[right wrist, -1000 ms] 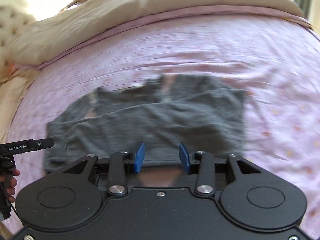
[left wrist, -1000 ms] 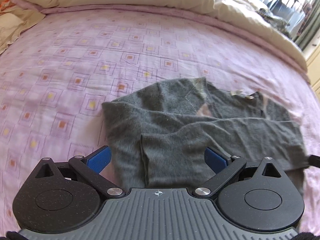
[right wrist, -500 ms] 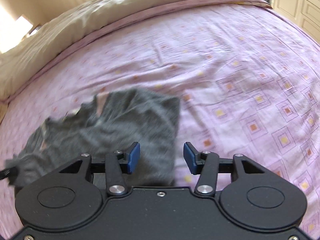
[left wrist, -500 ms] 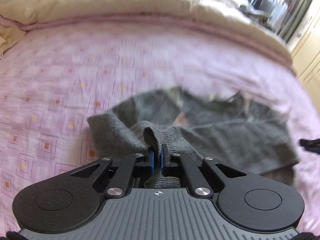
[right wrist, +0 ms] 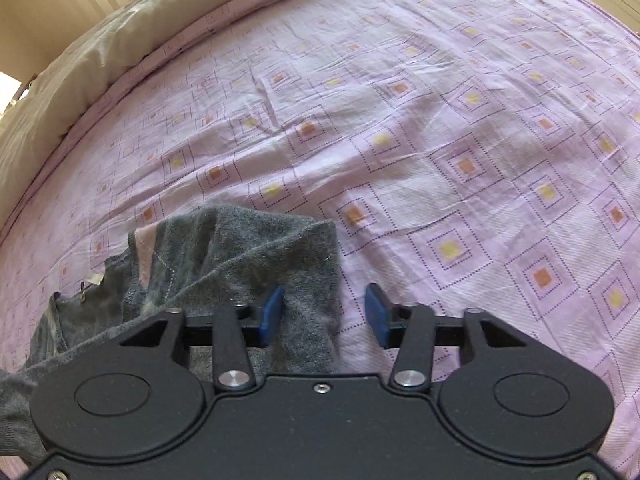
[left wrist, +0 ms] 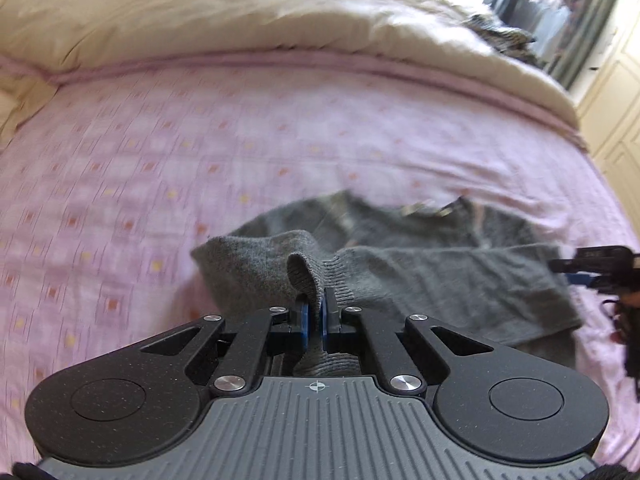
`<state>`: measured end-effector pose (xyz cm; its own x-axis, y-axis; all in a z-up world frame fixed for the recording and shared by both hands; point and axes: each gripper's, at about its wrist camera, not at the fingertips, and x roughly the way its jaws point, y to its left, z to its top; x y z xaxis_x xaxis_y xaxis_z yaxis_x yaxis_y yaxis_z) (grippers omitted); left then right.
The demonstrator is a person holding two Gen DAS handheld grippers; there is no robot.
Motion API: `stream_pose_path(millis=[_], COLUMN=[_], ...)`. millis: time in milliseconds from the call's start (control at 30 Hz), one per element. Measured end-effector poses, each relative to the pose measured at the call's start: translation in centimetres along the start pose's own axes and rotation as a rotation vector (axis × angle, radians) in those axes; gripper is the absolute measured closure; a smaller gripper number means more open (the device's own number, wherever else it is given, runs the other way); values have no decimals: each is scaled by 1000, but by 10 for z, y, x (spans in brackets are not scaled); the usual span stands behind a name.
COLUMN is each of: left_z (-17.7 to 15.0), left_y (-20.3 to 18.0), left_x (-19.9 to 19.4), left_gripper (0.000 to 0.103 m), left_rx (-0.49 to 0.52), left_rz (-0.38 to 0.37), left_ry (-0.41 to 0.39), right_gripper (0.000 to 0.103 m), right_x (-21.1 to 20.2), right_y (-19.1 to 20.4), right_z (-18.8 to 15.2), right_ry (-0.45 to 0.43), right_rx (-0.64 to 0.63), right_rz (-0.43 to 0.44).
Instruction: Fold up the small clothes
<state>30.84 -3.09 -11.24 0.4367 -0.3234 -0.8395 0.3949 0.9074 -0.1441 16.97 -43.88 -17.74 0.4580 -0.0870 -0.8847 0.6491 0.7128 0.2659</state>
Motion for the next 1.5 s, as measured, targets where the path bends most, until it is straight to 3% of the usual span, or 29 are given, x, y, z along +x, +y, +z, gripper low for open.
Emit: stream_pose_path(millis=[33, 233, 300, 400, 533, 667, 767, 867, 933, 1033, 1067, 1100, 1167, 1233, 1300, 1500], left_z=[-2, -5, -6, -8, -10, -14, -18, -20, -22, -26, -28, -29, -33, -38, -44, -72], left_y=[5, 25, 32, 42, 41, 44, 48, 53, 56, 62, 63, 64, 65, 65, 64, 61], left_x=[2, 2, 7, 15, 17, 26, 32, 37, 39, 35, 32, 30, 24, 17, 9, -18], left_gripper=[98, 96, 96, 95, 95, 94, 79, 74, 55, 40, 39, 36, 34, 33, 31, 27], left_rx=[-12, -40, -40, -64, -41, -62, -76, -84, -92, -113, -118, -122, -126, -132, -141, -147], left_rz=[18, 109, 143, 127, 116, 108, 122, 133, 148, 173, 180, 187, 192, 184, 177, 116], left_ry=[9, 34, 59, 83, 76, 107, 118, 129, 137, 113, 105, 98, 91, 85, 73, 59], right_gripper=[94, 92, 89, 85, 82, 81, 81, 82, 82, 86, 83, 67, 54, 54, 47, 39], right_x=[0, -14, -7, 4, -19, -42, -48, -34, -19, 1, 1, 1, -7, -19, -32, -75], right_y=[4, 27, 25, 14, 11, 28, 46, 62, 64, 45, 38, 33, 24, 19, 17, 13], right_z=[0, 4, 7, 10, 6, -9, -22, -32, -32, -21, -16, -11, -7, -10, -17, -62], right_ry=[4, -59, -42, -1, -70, -118, -116, -56, -39, -19, -22, -20, -34, -61, -73, -83], right_rx=[-26, -189, -192, -149, -99, -179, -261, -329, -382, -294, -242, -201, -138, -119, -109, -132], right_rz=[-3, -47, -93, -147, -135, -72, 26, 83, 16, -95, -118, -119, -137, -139, -123, -97])
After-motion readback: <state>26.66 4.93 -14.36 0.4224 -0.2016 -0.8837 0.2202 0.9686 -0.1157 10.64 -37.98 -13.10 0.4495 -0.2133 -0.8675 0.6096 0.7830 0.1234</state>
